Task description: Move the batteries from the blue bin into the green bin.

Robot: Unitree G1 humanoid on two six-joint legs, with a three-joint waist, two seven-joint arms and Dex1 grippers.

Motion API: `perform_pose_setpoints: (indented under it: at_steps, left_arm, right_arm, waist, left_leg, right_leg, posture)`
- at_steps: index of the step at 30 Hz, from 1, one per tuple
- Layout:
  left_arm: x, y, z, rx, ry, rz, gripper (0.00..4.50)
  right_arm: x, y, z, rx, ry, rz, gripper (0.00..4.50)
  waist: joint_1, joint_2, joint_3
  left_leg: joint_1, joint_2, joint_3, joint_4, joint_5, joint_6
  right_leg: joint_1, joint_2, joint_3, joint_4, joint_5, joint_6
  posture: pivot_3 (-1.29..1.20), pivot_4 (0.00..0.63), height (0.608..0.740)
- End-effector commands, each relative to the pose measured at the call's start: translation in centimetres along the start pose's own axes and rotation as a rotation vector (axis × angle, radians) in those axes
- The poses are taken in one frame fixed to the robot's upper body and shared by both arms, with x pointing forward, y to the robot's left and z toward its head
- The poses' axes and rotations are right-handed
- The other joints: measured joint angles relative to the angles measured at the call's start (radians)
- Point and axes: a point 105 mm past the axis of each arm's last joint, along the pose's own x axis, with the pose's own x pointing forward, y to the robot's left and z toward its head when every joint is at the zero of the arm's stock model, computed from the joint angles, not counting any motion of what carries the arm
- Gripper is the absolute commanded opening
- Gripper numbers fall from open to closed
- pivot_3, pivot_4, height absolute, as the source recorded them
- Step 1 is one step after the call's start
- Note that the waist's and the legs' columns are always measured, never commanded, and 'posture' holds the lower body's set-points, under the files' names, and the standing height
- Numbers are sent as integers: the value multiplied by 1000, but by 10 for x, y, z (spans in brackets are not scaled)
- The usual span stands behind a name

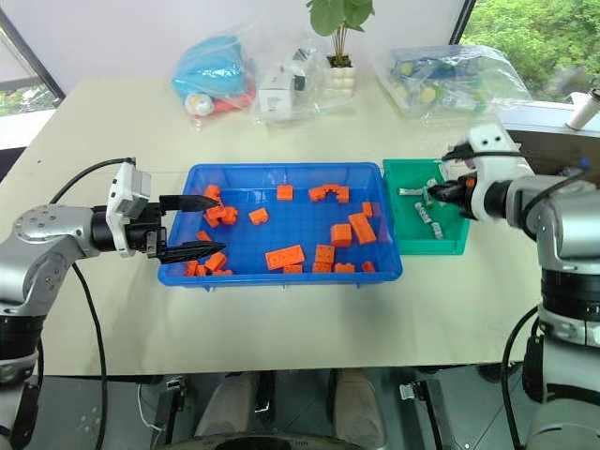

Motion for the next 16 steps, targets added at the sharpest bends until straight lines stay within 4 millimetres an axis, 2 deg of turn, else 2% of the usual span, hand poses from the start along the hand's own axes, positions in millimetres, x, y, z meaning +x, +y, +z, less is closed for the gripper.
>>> perform_pose_setpoints:
  at_steps: [1, 2, 4, 8, 13, 16]
  left_arm:
    - [-4, 2, 8, 47, -8, 11, 4500]
    - [-4, 2, 8, 48, -8, 15, 4500]
    - [-7, 4, 9, 50, -5, 29, 4500]
    - [-21, 8, 12, 44, 0, 69, 4500]
    - [-46, 16, 15, 48, 38, 126, 4500]
    - [-64, 21, 14, 48, 73, 165, 4500]
  right_arm:
    - [-7, -7, 17, -93, -81, -51, 2351]
    - [-7, -9, 18, -113, -88, -52, 2624]
    - [-9, -12, 19, -155, -108, -36, 3564]
    - [-26, -16, 20, -289, -174, 99, 3564]
    - [-54, -23, -1, -466, -134, 291, 3564]
    - [-63, -32, -7, -473, -117, 337, 3564]
  waist:
    - [4, 0, 0]
    - [5, 0, 0]
    - [11, 0, 0]
    - [20, 0, 1]
    - [24, 0, 1]
    - [23, 0, 1]
  left_leg:
    - [0, 0, 0, 0, 0, 0]
    - [0, 0, 0, 0, 0, 0]
    - [-1, 0, 0, 0, 0, 0]
    - [-2, -1, 0, 1, 0, 0]
    - [-1, -1, 0, 1, 0, 0]
    - [0, 0, 0, 1, 0, 0]
  right_leg:
    - [0, 0, 0, 0, 0, 0]
    - [0, 0, 0, 0, 0, 0]
    - [0, 0, 0, -1, 0, 0]
    - [0, -1, 0, -2, 0, 0]
    - [1, 0, 0, -2, 0, 0]
    - [1, 0, 0, -2, -1, 0]
  posture:
    - [0, 150, 736]
    - [0, 150, 736]
    - [0, 150, 736]
    - [0, 150, 736]
    - [0, 150, 736]
    - [0, 150, 736]
